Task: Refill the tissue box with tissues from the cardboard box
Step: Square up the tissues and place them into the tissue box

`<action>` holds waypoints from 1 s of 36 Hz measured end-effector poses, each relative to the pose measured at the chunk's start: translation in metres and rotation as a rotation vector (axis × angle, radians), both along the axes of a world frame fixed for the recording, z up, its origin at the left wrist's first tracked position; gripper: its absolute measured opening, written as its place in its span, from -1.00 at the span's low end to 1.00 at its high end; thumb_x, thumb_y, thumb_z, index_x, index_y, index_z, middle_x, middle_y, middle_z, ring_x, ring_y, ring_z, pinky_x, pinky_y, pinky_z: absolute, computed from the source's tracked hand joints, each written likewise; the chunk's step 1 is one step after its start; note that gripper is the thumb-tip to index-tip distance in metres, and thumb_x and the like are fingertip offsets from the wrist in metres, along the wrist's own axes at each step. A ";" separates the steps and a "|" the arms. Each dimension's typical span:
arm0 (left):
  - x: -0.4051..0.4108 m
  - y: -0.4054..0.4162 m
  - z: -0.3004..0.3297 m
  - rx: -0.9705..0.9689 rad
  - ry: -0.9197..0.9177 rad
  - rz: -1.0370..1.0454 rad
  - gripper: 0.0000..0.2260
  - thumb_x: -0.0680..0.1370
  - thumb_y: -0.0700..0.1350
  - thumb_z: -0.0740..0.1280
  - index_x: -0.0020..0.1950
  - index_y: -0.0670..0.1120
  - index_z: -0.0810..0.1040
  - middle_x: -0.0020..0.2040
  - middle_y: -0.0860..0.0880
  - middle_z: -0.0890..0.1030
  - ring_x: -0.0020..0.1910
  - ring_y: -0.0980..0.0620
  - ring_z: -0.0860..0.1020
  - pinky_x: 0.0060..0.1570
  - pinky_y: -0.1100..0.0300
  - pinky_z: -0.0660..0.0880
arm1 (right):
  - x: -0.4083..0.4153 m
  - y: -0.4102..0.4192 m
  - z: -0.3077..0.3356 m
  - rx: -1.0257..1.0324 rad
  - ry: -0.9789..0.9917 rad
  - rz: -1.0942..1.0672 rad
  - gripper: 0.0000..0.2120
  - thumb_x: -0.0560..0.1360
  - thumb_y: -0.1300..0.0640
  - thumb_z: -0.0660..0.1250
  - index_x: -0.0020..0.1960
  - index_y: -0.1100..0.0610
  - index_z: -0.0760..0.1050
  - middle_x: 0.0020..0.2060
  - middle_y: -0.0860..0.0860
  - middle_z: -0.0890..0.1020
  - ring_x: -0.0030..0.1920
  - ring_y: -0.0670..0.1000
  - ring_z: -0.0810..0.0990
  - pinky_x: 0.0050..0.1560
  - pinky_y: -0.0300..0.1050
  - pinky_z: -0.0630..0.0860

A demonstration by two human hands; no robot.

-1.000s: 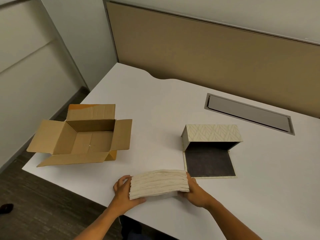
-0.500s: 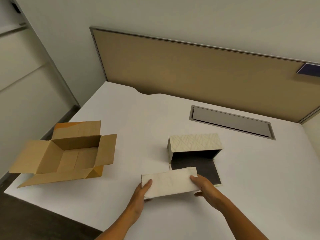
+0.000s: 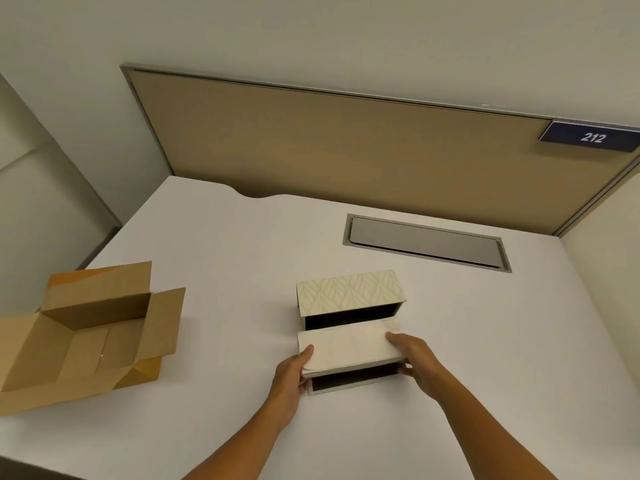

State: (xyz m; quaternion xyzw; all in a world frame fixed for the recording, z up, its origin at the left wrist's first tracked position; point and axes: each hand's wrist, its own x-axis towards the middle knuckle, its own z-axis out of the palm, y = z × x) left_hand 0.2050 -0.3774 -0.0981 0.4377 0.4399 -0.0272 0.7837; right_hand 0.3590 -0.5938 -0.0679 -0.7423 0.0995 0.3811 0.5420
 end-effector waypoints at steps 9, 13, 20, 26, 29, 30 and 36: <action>0.025 0.003 -0.003 -0.021 0.071 -0.014 -0.71 0.49 0.05 0.45 0.10 -0.11 0.61 0.05 -0.16 0.67 0.07 -0.12 0.58 -0.03 0.10 0.52 | 0.024 -0.004 -0.011 0.015 0.044 -0.037 -0.53 0.55 -0.04 0.39 0.37 0.15 0.44 0.28 0.12 0.54 0.29 0.19 0.49 0.31 0.15 0.49; 0.031 0.005 -0.005 -0.020 0.079 -0.021 -0.69 0.47 0.04 0.47 0.10 -0.13 0.62 0.04 -0.16 0.68 0.07 -0.12 0.58 -0.03 0.10 0.52 | 0.031 -0.004 -0.015 0.019 0.064 -0.049 -0.54 0.55 -0.04 0.39 0.36 0.15 0.44 0.27 0.11 0.54 0.28 0.18 0.50 0.31 0.14 0.50; 0.038 0.008 -0.011 0.002 0.101 -0.015 -0.70 0.48 0.03 0.46 0.10 -0.15 0.62 0.04 -0.18 0.68 0.09 -0.15 0.58 0.00 0.08 0.54 | 0.044 0.002 -0.019 0.032 0.081 -0.061 -0.55 0.52 -0.02 0.43 0.32 0.16 0.46 0.23 0.12 0.56 0.25 0.17 0.51 0.27 0.11 0.51; 0.045 0.007 -0.012 0.047 0.130 -0.010 -0.68 0.49 0.04 0.46 0.10 -0.15 0.61 0.05 -0.17 0.65 0.06 -0.13 0.58 0.01 0.06 0.56 | 0.048 0.001 -0.024 0.033 0.092 -0.053 -0.58 0.52 -0.03 0.43 0.28 0.15 0.50 0.22 0.11 0.58 0.23 0.16 0.52 0.15 0.03 0.53; 0.049 0.006 -0.012 0.088 0.134 0.016 -0.69 0.50 0.04 0.45 0.11 -0.15 0.59 0.09 -0.17 0.64 0.13 -0.16 0.57 0.09 0.02 0.56 | 0.048 0.001 -0.026 0.043 0.094 -0.058 -0.61 0.51 -0.03 0.44 0.26 0.13 0.51 0.20 0.10 0.59 0.20 0.14 0.54 0.07 -0.01 0.53; 0.050 0.007 -0.013 0.108 0.129 0.024 -0.69 0.50 0.03 0.45 0.10 -0.16 0.59 0.09 -0.18 0.64 0.12 -0.16 0.57 0.09 0.02 0.56 | 0.048 0.001 -0.027 0.043 0.093 -0.060 -0.62 0.51 -0.03 0.44 0.25 0.12 0.51 0.19 0.09 0.59 0.19 0.13 0.54 0.07 -0.02 0.53; 0.055 0.005 -0.014 0.207 0.158 0.044 -0.70 0.50 0.02 0.45 0.03 -0.20 0.58 0.03 -0.20 0.64 0.06 -0.17 0.58 0.04 0.02 0.57 | 0.052 0.002 -0.031 0.019 0.067 -0.057 -0.64 0.50 -0.03 0.46 0.20 0.11 0.49 0.15 0.07 0.59 0.16 0.10 0.55 0.12 0.02 0.54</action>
